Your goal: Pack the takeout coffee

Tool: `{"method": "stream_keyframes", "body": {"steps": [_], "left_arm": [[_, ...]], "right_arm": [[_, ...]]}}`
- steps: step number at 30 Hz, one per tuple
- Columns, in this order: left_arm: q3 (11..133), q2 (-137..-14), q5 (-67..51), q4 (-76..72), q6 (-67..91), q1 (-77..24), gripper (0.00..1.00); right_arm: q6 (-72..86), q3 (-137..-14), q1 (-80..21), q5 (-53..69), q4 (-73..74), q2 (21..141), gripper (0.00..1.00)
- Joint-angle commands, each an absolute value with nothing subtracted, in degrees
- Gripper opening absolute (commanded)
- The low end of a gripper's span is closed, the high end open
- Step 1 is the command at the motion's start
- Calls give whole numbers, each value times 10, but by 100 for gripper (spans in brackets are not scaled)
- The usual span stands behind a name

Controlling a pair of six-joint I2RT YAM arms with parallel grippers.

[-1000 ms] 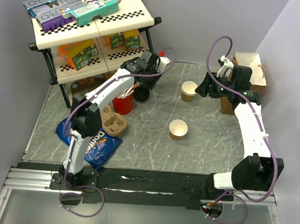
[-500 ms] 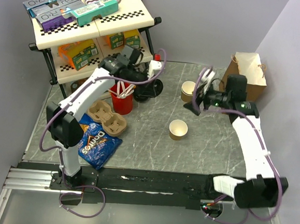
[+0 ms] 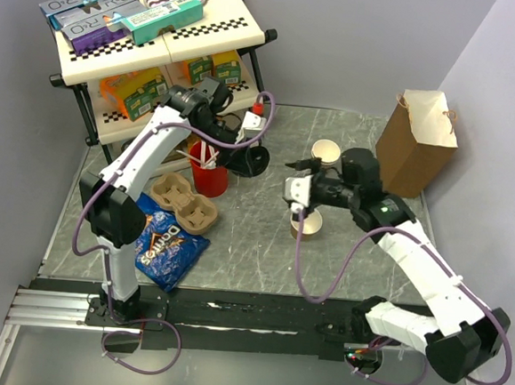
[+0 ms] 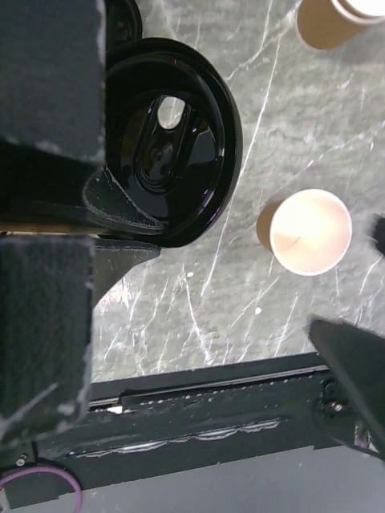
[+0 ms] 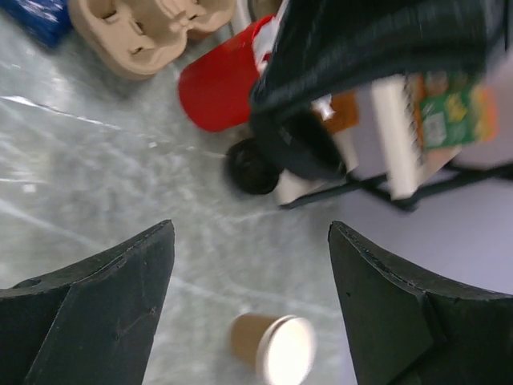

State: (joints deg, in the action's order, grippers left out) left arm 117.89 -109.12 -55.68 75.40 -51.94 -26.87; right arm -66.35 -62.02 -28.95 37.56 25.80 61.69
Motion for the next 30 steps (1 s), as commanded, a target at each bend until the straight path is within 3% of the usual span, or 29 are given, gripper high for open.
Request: {"method": "stream_keyframes", "body": {"steps": [1,13,21,30], "left_arm": [[1193,-1064,-594,786,-545,-272,1],[1161,-1044,-590,786,-529,-272,1],[1156,-1036,-579,786,-517,-272,1],[1156,-1038,-583,787,-501,-273,3]], "right_arm": [[-771,-613,-341,336,157,630,84],[-893,-634,-411,274,127,715,82],[-951,-614,-432,218,97,734,70],[-984,-560,-446,171,-34,744,53]]}}
